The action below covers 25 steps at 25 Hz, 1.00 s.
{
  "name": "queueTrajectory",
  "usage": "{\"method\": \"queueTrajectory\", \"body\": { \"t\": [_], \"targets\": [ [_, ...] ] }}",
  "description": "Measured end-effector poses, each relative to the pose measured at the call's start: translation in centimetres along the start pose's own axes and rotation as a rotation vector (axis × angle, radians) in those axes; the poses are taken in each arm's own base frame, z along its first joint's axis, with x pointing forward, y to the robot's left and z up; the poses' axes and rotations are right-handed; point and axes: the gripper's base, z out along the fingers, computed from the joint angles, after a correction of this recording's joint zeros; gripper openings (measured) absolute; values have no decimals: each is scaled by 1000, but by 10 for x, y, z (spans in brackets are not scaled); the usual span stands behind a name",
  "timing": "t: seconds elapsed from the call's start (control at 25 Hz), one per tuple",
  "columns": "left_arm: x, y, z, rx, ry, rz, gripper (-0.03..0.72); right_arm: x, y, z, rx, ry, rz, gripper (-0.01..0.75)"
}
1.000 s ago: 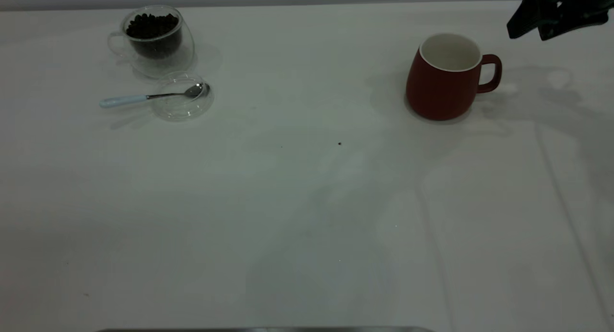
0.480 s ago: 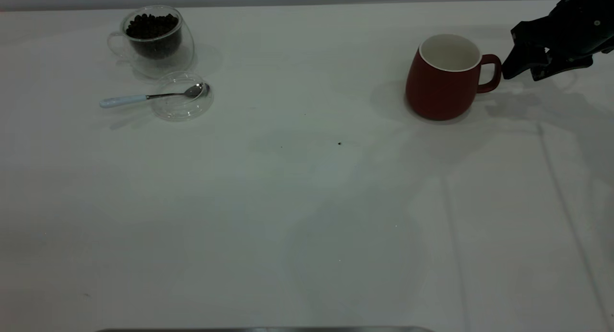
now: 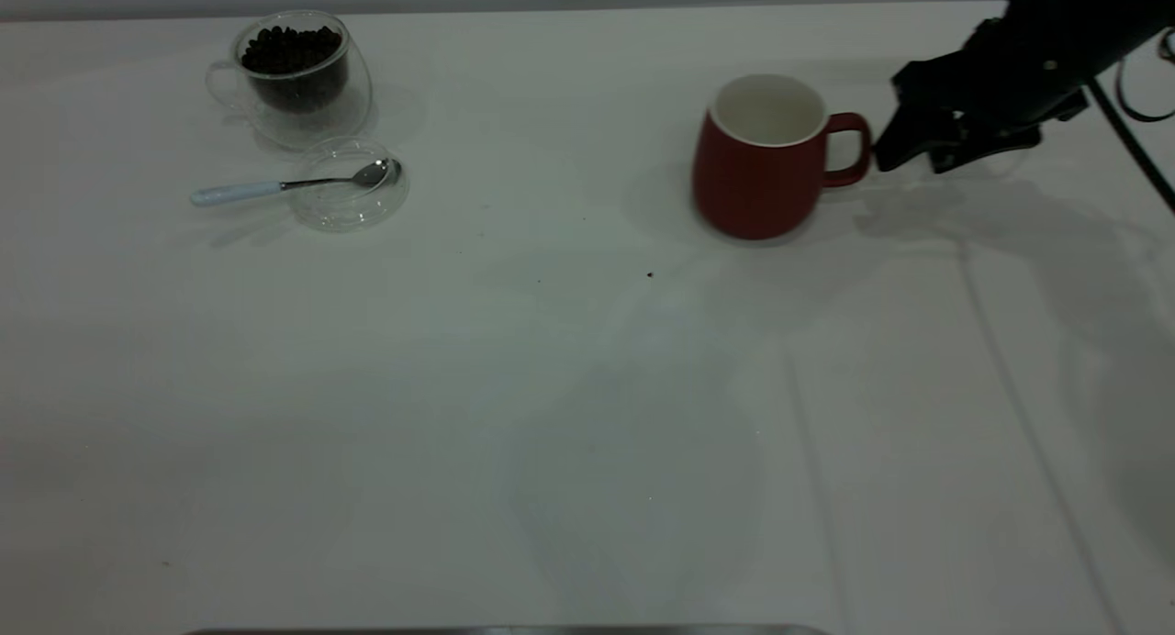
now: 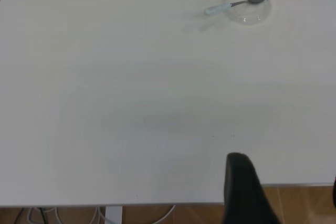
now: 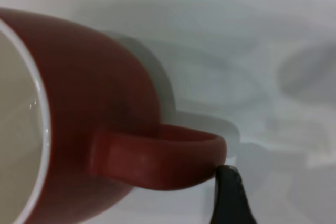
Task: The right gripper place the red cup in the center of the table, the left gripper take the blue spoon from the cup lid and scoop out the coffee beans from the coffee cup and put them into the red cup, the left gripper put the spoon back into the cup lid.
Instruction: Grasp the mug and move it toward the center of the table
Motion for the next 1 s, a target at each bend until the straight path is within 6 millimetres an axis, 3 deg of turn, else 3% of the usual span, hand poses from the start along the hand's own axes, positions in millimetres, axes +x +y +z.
{"method": "queueTrajectory", "body": {
  "t": [0.52, 0.68, 1.0],
  "targets": [
    [0, 0, 0, 0, 0, 0, 460, 6, 81, 22, -85, 40, -135, 522],
    [0, 0, 0, 0, 0, 0, 460, 8, 96, 25, -88, 40, -163, 521],
    [0, 0, 0, 0, 0, 0, 460, 7, 105, 28, -86, 21, -146, 521]
  ]
}}
